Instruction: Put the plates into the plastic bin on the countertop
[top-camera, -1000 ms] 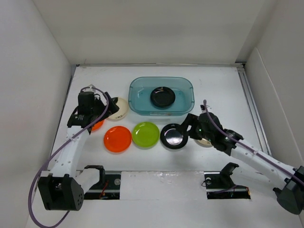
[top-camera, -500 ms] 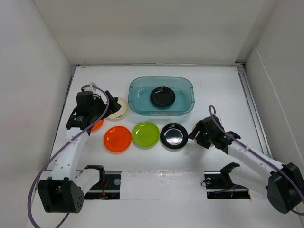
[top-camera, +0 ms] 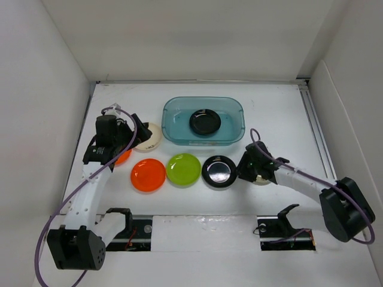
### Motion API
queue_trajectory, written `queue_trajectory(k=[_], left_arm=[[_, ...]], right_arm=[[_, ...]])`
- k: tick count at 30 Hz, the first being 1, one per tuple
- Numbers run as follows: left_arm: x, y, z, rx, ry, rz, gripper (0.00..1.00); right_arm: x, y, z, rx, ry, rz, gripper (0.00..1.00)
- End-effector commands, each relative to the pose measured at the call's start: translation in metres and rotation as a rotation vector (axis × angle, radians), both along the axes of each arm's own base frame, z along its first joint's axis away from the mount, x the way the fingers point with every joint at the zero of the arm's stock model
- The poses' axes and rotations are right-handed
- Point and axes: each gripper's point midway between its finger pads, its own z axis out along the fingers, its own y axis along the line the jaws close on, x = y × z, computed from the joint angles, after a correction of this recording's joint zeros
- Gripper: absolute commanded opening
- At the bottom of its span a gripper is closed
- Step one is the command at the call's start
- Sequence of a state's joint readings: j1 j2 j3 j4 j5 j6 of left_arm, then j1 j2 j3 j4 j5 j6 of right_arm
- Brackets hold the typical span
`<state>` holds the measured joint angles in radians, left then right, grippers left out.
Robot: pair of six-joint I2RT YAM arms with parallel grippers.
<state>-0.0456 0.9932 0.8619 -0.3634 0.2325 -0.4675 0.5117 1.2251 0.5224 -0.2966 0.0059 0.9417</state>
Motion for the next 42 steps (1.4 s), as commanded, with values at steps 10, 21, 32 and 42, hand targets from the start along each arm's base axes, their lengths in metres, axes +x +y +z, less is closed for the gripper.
queue_trajectory(k=[10,21,32,42], left_arm=[[0.002,0.007,0.02,0.03,-0.075,0.022,1.0],[0.003,0.007,0.015,0.031,-0.057,0.022,1.0],[0.006,0.003,0.012,0.012,-0.046,0.009,1.0],[0.006,-0.002,0.004,0.004,-0.024,-0.02,1.0]], right_arm=[[0.012,0.004,-0.002,-0.053,-0.005,0.006,0.0],[0.015,0.002,0.134,0.004,-0.264,-0.063,0.0],[0.123,0.028,0.185,0.004,-0.438,0.049,0.0],[0.241,0.047,0.152,0.052,-0.435,0.139,0.0]])
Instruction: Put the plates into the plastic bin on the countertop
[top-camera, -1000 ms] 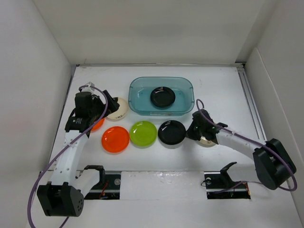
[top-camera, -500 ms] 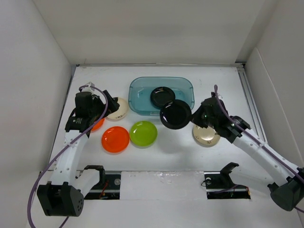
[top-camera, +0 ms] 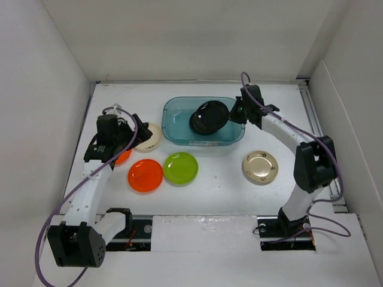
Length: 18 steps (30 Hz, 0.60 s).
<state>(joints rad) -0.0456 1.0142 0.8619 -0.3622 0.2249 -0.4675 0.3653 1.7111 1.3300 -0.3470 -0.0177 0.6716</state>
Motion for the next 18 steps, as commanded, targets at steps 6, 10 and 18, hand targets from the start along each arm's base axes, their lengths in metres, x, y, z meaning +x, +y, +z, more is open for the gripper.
queue_trajectory(k=[6,10,18], left_arm=[[0.002,-0.009,0.008,-0.022,-0.041,-0.053,1.0],[0.003,-0.009,0.005,-0.022,-0.031,-0.053,1.0],[0.003,-0.01,0.005,-0.02,-0.033,-0.066,1.0]], right_arm=[[0.051,0.026,-0.002,0.124,-0.066,0.136,0.18],[0.047,0.033,0.017,0.164,-0.114,0.174,0.53],[0.026,-0.038,0.067,0.07,-0.238,-0.024,1.0]])
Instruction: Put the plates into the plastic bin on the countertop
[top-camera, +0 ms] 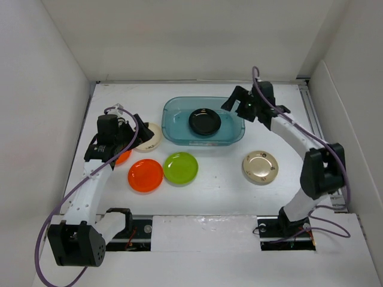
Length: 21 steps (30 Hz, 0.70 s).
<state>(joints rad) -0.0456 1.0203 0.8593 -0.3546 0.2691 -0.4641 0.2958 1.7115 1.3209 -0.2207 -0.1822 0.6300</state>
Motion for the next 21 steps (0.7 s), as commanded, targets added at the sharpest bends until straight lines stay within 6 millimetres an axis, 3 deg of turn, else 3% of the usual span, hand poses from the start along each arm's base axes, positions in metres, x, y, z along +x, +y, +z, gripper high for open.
queue_trajectory(k=[1,2,3,4,5,7,8,11,12,16,21], left_arm=[[0.003,-0.002,0.005,0.003,-0.035,-0.029,1.0],[0.003,-0.002,0.005,0.003,-0.035,-0.029,1.0],[0.003,-0.002,0.008,0.003,-0.047,-0.028,1.0],[0.002,-0.002,0.012,0.003,-0.058,-0.028,1.0],[0.002,-0.002,0.012,0.003,-0.058,-0.028,1.0],[0.001,-0.001,0.014,0.008,-0.067,-0.021,1.0],[0.001,-0.001,0.014,0.008,-0.067,-0.021,1.0],[0.001,-0.001,0.014,0.008,-0.067,-0.021,1.0],[0.001,-0.001,0.014,0.008,-0.067,-0.021,1.0],[0.001,-0.001,0.016,0.008,-0.067,-0.021,1.0],[-0.001,-0.001,0.022,0.007,-0.087,-0.021,1.0]], right_arm=[[0.01,-0.072,0.041,-0.074,-0.128,-0.227,1.0],[-0.002,-0.092,0.022,-0.1,-0.044,-0.293,1.0],[-0.008,-0.123,0.024,-0.082,-0.012,-0.435,1.0],[-0.019,-0.127,0.016,-0.073,0.032,-0.475,1.0],[-0.037,-0.146,-0.011,-0.073,0.109,-0.534,1.0],[-0.06,-0.16,-0.015,-0.022,0.132,-0.62,1.0],[-0.083,-0.175,-0.045,-0.035,0.198,-0.674,1.0],[-0.111,-0.194,-0.056,0.019,0.214,-0.737,1.0],[-0.13,-0.21,-0.077,0.043,0.272,-0.79,1.0],[-0.168,-0.214,-0.101,0.108,0.364,-0.8,1.0],[-0.186,-0.216,-0.094,0.076,0.336,-0.808,1.0]])
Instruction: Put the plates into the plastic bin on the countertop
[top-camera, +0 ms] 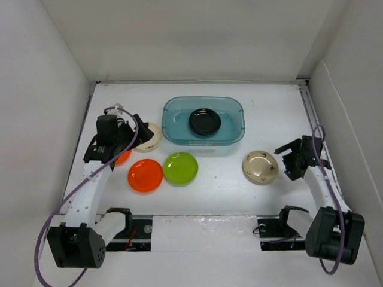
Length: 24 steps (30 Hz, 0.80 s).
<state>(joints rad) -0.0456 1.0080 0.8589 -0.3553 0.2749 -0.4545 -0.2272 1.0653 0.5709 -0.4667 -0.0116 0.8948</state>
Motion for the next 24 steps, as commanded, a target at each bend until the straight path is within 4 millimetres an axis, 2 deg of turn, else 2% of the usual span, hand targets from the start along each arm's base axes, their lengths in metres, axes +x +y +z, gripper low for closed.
queue_trajectory(k=[1,7,13,16,17,21,24], left_arm=[[0.001,0.0,0.019,0.004,-0.074,-0.011,1.0],[0.001,0.001,0.021,0.008,-0.083,-0.003,1.0],[0.001,0.001,0.028,0.0,-0.099,0.002,1.0],[0.0,0.003,0.03,0.006,-0.11,0.011,1.0],[0.0,0.005,0.033,0.012,-0.119,0.021,1.0],[0.0,0.005,0.033,0.012,-0.119,0.021,1.0],[0.0,0.005,0.035,0.012,-0.119,0.021,1.0]], right_arm=[[0.003,0.005,0.017,0.007,-0.062,0.019,1.0],[-0.013,0.017,0.003,0.043,-0.009,0.054,0.98],[-0.02,0.032,-0.016,0.068,0.071,0.106,0.9],[-0.013,0.037,-0.016,0.07,0.083,0.132,0.86],[-0.013,0.037,-0.024,0.075,0.111,0.131,0.85],[-0.01,0.037,-0.033,0.084,0.155,0.13,0.74],[-0.006,0.036,-0.032,0.072,0.151,0.133,0.56]])
